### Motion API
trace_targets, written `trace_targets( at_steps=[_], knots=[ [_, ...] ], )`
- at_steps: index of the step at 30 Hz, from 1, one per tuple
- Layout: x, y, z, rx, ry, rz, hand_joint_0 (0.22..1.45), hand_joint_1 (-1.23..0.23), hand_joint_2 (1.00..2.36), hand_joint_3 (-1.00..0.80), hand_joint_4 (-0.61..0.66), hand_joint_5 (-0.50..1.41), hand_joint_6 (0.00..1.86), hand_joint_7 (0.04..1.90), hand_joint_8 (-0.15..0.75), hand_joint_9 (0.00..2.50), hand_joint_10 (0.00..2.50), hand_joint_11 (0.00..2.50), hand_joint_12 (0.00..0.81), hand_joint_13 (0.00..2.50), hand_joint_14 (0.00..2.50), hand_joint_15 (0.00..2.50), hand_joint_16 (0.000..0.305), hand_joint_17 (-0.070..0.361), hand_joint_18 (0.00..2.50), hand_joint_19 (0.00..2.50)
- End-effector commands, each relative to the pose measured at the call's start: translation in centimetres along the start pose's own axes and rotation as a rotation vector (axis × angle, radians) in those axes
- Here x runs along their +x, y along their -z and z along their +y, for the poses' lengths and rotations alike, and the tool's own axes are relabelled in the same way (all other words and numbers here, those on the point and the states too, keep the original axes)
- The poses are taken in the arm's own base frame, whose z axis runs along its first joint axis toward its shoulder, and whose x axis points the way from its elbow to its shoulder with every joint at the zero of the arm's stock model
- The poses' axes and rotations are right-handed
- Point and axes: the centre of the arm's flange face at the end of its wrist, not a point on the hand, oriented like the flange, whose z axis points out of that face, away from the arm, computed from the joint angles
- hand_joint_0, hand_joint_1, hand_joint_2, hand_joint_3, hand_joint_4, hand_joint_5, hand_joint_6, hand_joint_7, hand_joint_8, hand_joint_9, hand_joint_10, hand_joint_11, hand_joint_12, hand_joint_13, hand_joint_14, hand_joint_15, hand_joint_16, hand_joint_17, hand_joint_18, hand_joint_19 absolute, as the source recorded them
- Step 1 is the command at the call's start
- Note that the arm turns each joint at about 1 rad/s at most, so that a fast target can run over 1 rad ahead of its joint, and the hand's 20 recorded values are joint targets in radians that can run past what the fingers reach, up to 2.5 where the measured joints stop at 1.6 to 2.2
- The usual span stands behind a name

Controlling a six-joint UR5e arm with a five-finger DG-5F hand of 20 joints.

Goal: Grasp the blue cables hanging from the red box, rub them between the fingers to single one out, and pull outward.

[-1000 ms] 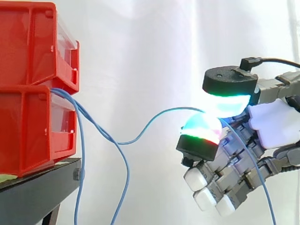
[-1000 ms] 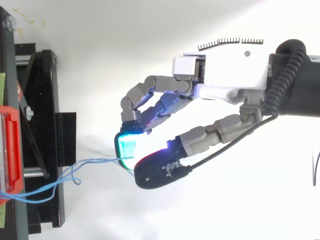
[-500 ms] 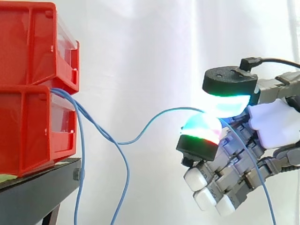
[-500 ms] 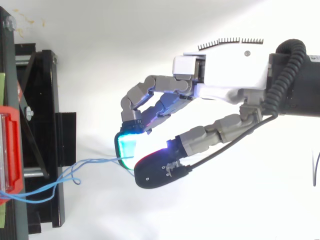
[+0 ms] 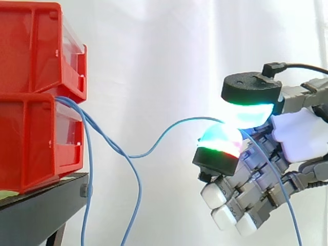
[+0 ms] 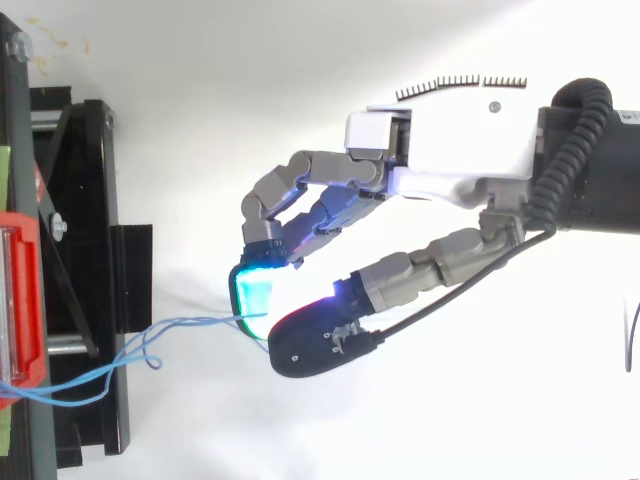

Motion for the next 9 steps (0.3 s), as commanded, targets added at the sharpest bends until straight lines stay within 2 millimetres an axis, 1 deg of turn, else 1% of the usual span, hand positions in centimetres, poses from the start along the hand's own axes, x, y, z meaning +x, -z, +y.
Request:
trace_targets(
  at_steps=[1, 9],
  knots=[
    [0.08, 0.00, 0.01, 0.000, 0.000, 0.001, 0.53, -0.77, 1.21, -0.05, 0.07, -0.12, 0.86, 1.13, 0.260, 0.82, 0.00, 0.30, 0.224, 0.66, 0.01, 0.23, 0.026, 0.059, 0.44, 0.38],
    [0.08, 0.00, 0.01, 0.000, 0.000, 0.001, 0.53, -0.77, 1.20, -0.05, 0.06, -0.12, 0.86, 1.12, 0.259, 0.82, 0.00, 0.31, 0.217, 0.66, 0.01, 0.22, 0.025, 0.057, 0.43, 0.38]
  ],
)
